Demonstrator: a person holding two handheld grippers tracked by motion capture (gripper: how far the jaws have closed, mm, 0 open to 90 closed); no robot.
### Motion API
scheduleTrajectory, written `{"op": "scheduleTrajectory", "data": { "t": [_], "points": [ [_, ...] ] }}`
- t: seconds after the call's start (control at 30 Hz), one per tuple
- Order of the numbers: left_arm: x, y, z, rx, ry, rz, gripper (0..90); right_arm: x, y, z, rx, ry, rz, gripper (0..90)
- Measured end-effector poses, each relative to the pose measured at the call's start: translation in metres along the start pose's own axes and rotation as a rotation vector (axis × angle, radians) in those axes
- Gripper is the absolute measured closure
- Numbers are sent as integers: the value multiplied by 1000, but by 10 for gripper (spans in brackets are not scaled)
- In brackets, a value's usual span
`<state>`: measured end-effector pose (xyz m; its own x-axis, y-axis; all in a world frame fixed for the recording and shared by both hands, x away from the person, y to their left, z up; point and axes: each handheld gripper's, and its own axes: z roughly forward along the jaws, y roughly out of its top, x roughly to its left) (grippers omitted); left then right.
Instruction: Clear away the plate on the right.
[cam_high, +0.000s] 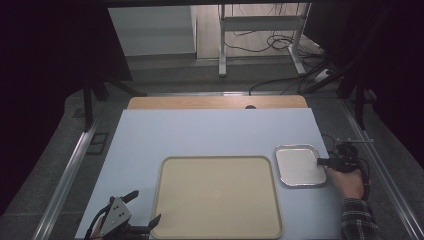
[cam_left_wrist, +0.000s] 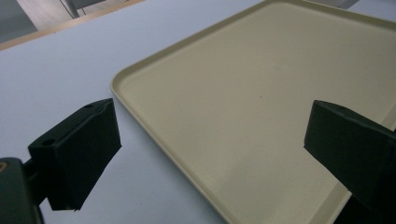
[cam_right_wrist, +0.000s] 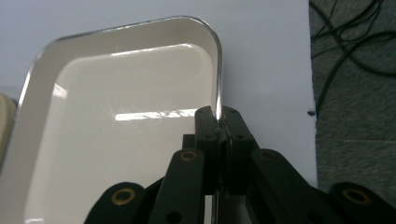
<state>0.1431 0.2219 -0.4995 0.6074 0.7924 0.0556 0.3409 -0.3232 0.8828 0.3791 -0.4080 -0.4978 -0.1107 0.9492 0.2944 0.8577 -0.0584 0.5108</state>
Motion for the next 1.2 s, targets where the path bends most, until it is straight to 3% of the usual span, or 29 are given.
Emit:
{"op": "scheduleTrajectory", "data": {
  "t": [0.1, 0.37, 0.77, 1.2],
  "points": [
    [0, 0, 0, -1, 0, -2, 36, -2, 0, -4, -17, 43, 31, 881],
    [0, 0, 0, -1, 2, 5, 36, 10, -2, -14, -58, 53, -3, 880],
    [-1, 0, -1, -2, 2, 10, 36, 15, -7, -30, -116, 120, 8, 880],
    [-1, 0, -1, -4, 3, 9, 36, 49, -9, -26, -100, 207, -49, 879]
  ]
}}
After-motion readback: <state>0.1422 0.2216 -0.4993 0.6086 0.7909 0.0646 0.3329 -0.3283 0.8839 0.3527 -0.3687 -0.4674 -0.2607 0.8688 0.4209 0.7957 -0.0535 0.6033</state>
